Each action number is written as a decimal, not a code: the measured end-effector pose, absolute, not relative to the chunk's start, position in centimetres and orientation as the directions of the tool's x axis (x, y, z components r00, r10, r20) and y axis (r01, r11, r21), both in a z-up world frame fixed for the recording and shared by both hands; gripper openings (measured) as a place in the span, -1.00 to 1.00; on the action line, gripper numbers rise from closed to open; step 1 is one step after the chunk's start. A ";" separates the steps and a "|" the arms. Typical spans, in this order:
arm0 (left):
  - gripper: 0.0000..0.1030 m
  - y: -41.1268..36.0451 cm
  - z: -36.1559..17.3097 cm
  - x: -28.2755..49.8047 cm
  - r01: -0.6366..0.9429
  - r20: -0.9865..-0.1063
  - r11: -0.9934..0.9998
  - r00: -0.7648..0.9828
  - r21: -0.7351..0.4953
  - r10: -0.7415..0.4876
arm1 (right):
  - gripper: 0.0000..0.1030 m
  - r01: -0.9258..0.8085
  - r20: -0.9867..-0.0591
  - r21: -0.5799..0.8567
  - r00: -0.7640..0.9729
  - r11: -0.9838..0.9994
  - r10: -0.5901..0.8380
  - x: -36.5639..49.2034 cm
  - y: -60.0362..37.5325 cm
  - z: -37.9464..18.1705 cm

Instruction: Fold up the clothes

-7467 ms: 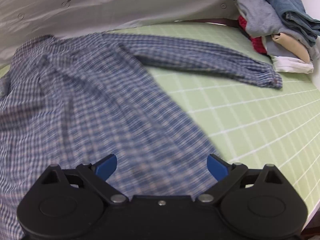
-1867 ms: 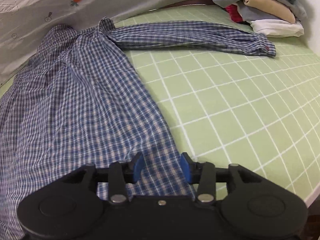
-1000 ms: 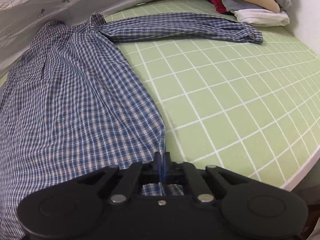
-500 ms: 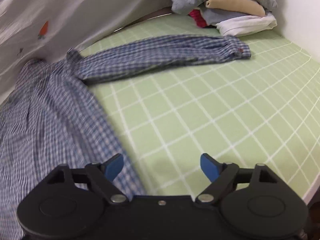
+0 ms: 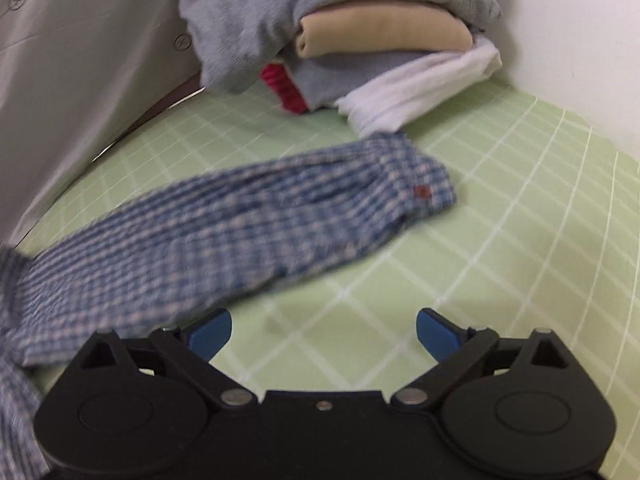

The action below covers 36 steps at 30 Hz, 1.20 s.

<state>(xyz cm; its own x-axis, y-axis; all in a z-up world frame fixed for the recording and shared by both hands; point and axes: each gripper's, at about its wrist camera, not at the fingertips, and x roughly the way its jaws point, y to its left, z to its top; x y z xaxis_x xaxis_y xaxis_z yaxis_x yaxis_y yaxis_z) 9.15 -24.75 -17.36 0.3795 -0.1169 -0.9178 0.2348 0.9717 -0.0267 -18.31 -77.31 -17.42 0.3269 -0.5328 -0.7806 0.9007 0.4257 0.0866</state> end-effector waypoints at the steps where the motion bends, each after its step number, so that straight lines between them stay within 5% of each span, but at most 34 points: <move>1: 0.86 -25.1 -17.5 9.2 0.239 -0.919 0.971 0.380 -0.011 -0.104 | 0.94 0.904 -0.771 0.067 0.315 0.422 -0.554 -18.0 -78.3 -17.4; 11: 1.00 -26.0 -17.8 9.5 0.222 -0.916 0.975 0.393 0.014 -0.076 | 0.95 0.928 -0.750 -0.084 0.182 0.364 -0.636 -16.6 -86.3 -18.8; 22: 1.00 -26.1 -17.7 9.7 0.224 -0.920 0.974 0.384 0.013 -0.076 | 0.98 0.979 -0.723 -0.081 0.071 0.186 -0.687 -19.8 -89.4 -19.3; 36: 1.00 -24.9 -17.7 10.3 0.226 -0.923 0.974 0.377 0.010 -0.078 | 1.00 0.977 -0.730 -0.100 0.059 0.191 -0.681 -20.1 -91.6 -19.2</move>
<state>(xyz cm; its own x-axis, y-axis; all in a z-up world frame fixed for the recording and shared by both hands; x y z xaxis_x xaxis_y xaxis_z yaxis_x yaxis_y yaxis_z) 10.29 -24.94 -17.67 0.3770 -0.0782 -0.9229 0.2259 0.9741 0.0097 -20.11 -91.64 -19.17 0.0588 -0.6814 -0.7296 0.9766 0.1909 -0.0996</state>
